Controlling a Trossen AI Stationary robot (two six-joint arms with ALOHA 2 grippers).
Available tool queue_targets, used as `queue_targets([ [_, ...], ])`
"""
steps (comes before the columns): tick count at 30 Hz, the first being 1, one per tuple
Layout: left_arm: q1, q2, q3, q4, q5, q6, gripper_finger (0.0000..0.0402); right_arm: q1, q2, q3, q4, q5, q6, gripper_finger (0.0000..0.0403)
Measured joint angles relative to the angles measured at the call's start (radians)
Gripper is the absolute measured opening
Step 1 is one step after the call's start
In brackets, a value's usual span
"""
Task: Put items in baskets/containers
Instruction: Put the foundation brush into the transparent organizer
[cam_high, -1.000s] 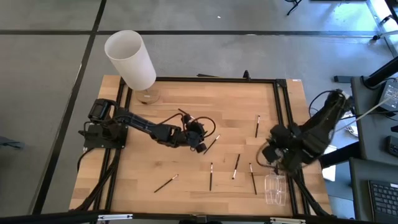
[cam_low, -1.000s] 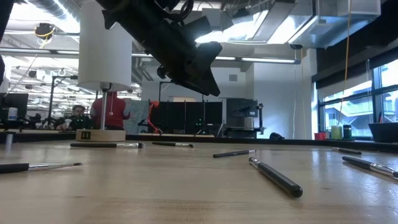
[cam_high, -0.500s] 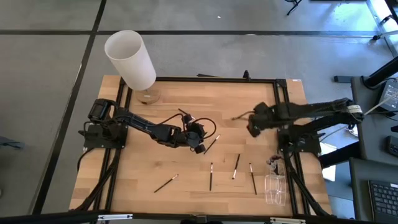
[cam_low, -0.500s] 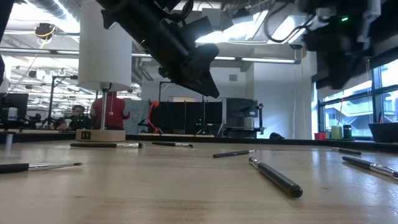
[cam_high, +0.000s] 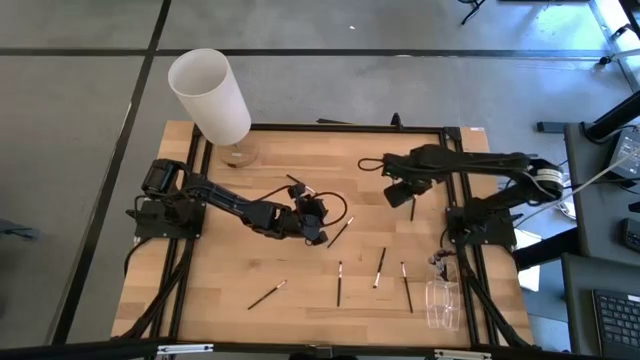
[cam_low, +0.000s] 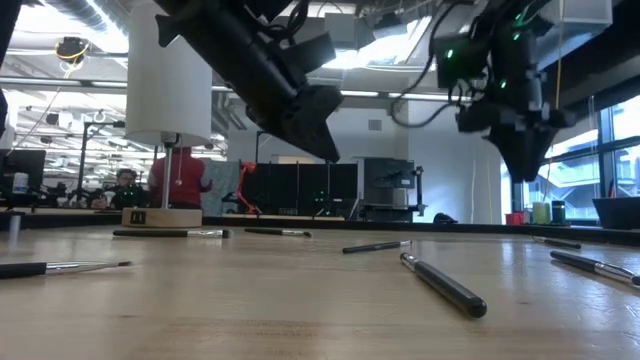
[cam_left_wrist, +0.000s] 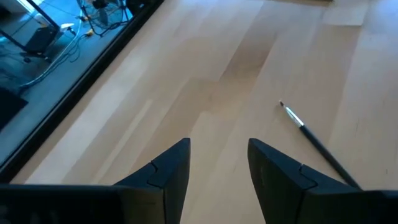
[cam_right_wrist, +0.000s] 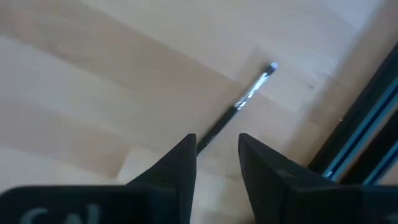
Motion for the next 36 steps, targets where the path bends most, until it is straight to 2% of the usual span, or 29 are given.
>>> queue_targets([
  [5,-0.001,0.008,0.000,-0.026,-0.009,-0.008,0.0157,-0.081,0.065,0.000,0.002,0.007,-0.038,0.0115],
  [11,-0.006,0.074,-0.001,-0.037,-0.048,-0.016,0.0157,-0.161,0.109,0.000,0.019,-0.034,-0.073,0.0140],
  [15,-0.004,0.104,-0.001,-0.043,-0.048,-0.019,0.0157,-0.193,0.131,0.000,0.018,-0.062,-0.091,0.0154],
  [20,-0.004,0.102,-0.002,-0.041,-0.050,-0.019,0.0157,-0.203,0.163,-0.002,0.021,-0.090,-0.107,0.0149],
  [27,-0.011,0.098,-0.002,-0.038,-0.051,-0.019,0.0157,-0.214,0.184,-0.127,0.111,-0.210,-0.130,0.0128],
  [33,-0.011,0.098,-0.002,-0.037,-0.051,-0.019,0.0157,-0.272,0.179,-0.205,0.158,-0.206,-0.162,0.0125],
  [36,-0.011,0.098,-0.002,-0.017,-0.051,-0.019,0.0157,-0.301,0.179,-0.212,0.216,-0.243,-0.188,0.0125],
])
